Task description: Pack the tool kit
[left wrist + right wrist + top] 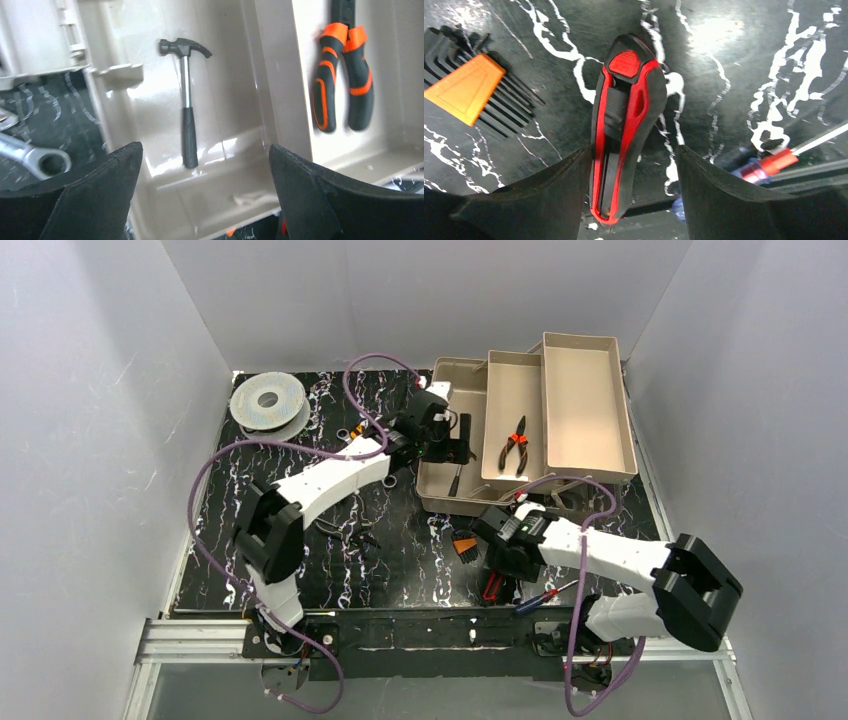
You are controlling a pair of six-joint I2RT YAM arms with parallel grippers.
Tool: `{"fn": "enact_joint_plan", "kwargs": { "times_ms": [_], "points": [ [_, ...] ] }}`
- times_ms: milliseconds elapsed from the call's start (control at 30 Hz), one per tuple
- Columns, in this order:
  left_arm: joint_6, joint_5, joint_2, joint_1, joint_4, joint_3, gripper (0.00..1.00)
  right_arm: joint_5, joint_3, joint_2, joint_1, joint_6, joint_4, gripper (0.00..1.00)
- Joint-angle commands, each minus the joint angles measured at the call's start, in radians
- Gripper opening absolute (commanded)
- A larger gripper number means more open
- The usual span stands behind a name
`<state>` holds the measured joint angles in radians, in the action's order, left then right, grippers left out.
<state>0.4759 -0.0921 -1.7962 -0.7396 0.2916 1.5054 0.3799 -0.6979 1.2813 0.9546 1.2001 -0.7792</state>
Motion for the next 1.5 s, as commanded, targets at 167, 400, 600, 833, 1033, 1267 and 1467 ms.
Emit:
{"fn": "enact_joint_plan", "kwargs": {
  "times_ms": [167, 400, 600, 833, 1033, 1267, 1467],
  "points": [
    [-0.025, -0.135, 0.491, 0.049, 0.105, -0.291, 0.98, -0.024, 0.017, 0.096, 0.010, 0.031, 0.134, 0.62],
    [0.045, -0.220, 0.785, 0.060, 0.155, -0.529, 0.98, -0.029, 0.016, 0.099, 0.010, 0.019, 0.155, 0.49],
    [0.071, -0.255, 0.922, 0.064, 0.241, -0.651, 0.98, -0.047, 0.033, 0.016, 0.011, -0.049, 0.212, 0.29],
    [0.090, -0.297, 0.984, 0.066, 0.328, -0.693, 0.98, -0.116, 0.050, -0.068, 0.016, -0.191, 0.318, 0.05],
    [0.103, -0.294, 0.988, 0.065, 0.328, -0.703, 0.98, -0.143, 0.026, -0.133, 0.030, -0.294, 0.364, 0.06],
    [0.132, -0.332, 1.018, 0.065, 0.321, -0.748, 0.98, -0.142, 0.034, -0.274, 0.035, -0.392, 0.434, 0.02],
    [0.164, -0.346, 1.048, 0.066, 0.319, -0.778, 0.98, -0.148, -0.014, -0.294, 0.035, -0.558, 0.450, 0.01]
  ]
}}
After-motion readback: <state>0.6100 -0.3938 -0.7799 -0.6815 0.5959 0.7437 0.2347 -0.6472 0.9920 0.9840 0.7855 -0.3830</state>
